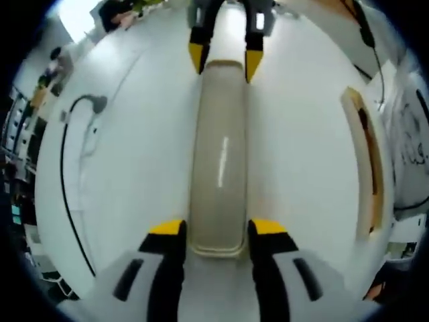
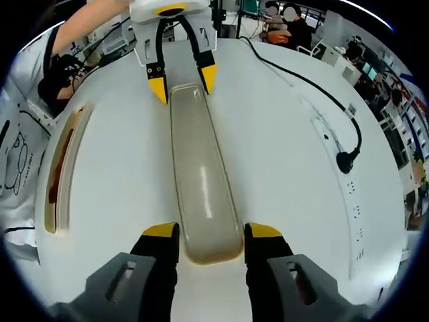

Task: Arrange the utensils inside the cutlery case until each visible utensil rests in its matching compartment.

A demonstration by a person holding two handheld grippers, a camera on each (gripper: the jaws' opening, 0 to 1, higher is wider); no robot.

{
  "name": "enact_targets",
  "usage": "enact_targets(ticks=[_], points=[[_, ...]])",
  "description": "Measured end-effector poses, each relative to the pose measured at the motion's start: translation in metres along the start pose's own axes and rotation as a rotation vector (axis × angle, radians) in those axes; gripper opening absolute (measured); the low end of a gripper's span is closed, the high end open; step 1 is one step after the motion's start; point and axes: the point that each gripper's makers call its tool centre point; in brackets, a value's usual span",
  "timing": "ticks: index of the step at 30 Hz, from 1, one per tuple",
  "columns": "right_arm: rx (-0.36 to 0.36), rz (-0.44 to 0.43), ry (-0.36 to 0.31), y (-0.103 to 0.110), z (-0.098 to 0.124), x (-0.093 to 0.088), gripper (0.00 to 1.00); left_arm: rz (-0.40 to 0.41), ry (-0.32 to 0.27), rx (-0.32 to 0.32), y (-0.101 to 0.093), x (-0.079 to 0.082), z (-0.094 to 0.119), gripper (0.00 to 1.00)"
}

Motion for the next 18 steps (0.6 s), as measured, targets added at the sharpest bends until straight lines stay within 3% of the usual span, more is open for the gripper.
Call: enact_targets(ticks=[6, 14, 16, 18], points=[[0.044, -0.015, -0.016, 0.013, 0.002, 0.003, 0.38, 0.014, 0.018, -0.027, -0.012, -0.008, 0.003, 0.39], [0.039, -0.025, -0.025, 0.024, 0.023, 0.013, 0.38, 0.004, -0.022, -0.032, -0.027, -0.008, 0.027, 0.39], [0.039, -0.059, 0.012, 0.034, 0.025, 0.014, 0.38, -0.057, -0.029, -0.007, -0.032, -0.008, 0.031, 0.39], [0.038, -0.049, 0.036, 0.044, 0.026, 0.018, 0.38, -0.045, -0.028, -0.013, -0.040, -0.011, 0.035, 0.39]])
Point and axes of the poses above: the point that each gripper's makers call its tool centre point, and the gripper's own axes: z roughly backward along the fingers, y roughly to its left, x roughly out of its top, and after that the axes turned 11 degrees about z, right-handed
